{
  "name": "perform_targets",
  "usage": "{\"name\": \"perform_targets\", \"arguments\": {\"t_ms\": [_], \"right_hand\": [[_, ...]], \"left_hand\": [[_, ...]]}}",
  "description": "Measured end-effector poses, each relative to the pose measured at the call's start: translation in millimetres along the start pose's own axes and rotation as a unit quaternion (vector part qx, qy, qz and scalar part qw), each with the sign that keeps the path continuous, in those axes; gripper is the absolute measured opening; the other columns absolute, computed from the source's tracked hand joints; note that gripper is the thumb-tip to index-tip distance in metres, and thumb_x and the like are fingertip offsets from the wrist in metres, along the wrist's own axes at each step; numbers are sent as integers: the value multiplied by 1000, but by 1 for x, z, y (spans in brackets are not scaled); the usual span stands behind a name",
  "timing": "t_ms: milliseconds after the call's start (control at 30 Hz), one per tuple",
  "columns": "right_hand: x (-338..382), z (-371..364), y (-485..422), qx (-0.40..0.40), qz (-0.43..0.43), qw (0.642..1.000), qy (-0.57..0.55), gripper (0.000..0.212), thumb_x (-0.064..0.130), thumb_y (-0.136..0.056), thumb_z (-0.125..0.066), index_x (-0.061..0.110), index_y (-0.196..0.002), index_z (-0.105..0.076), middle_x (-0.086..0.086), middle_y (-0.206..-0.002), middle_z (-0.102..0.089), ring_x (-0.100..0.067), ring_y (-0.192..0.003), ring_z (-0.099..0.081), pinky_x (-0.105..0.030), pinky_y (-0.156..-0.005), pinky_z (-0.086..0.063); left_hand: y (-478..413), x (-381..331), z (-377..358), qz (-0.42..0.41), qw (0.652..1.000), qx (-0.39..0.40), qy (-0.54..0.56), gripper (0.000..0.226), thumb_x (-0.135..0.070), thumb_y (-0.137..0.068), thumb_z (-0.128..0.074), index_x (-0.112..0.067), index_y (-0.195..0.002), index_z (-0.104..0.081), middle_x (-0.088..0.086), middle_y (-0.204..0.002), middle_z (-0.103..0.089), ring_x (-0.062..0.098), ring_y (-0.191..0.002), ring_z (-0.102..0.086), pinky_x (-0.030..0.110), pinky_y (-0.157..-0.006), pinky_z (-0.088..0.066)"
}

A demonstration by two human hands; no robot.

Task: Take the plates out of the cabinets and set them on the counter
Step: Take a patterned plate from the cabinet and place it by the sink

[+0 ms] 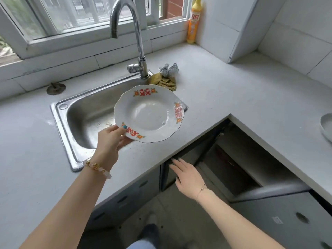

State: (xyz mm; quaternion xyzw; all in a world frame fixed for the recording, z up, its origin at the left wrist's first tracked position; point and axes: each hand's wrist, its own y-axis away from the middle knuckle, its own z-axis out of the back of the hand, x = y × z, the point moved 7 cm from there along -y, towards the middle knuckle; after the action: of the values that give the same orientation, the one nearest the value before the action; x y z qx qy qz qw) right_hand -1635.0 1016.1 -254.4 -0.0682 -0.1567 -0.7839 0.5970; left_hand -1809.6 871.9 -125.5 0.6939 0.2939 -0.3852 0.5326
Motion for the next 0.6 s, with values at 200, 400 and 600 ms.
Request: {"name": "perform_targets", "arguments": {"t_ms": [200,400,600], "right_hand": [[-4,-8,-7,81,-23,995,57,64,19,-60,-65,19,-124,-62,3,-126,-63,-23,-116,-60,-44,-93,-50],[-2,-6,-7,47,5,992,121,74,25,-44,-79,22,-118,-67,8,-116,-67,-20,-109,-64,-48,-91,-48],[-3,-4,-3,48,-5,993,106,72,17,-59,-76,18,-128,-59,4,-128,-61,-25,-122,-55,-51,-103,-34]], "left_hand": [[-2,6,5,12,1000,-3,-10,10,-3,-92,-53,1,-100,-58,11,-84,-68,15,-58,-71,27,-57,-60],[4,9,4,14,1000,6,-18,15,-2,-92,-53,3,-106,-58,12,-87,-69,15,-60,-72,25,-55,-59],[12,13,-5,15,1000,4,-17,16,-1,-91,-53,3,-106,-57,12,-87,-69,17,-63,-72,26,-57,-59]]}}
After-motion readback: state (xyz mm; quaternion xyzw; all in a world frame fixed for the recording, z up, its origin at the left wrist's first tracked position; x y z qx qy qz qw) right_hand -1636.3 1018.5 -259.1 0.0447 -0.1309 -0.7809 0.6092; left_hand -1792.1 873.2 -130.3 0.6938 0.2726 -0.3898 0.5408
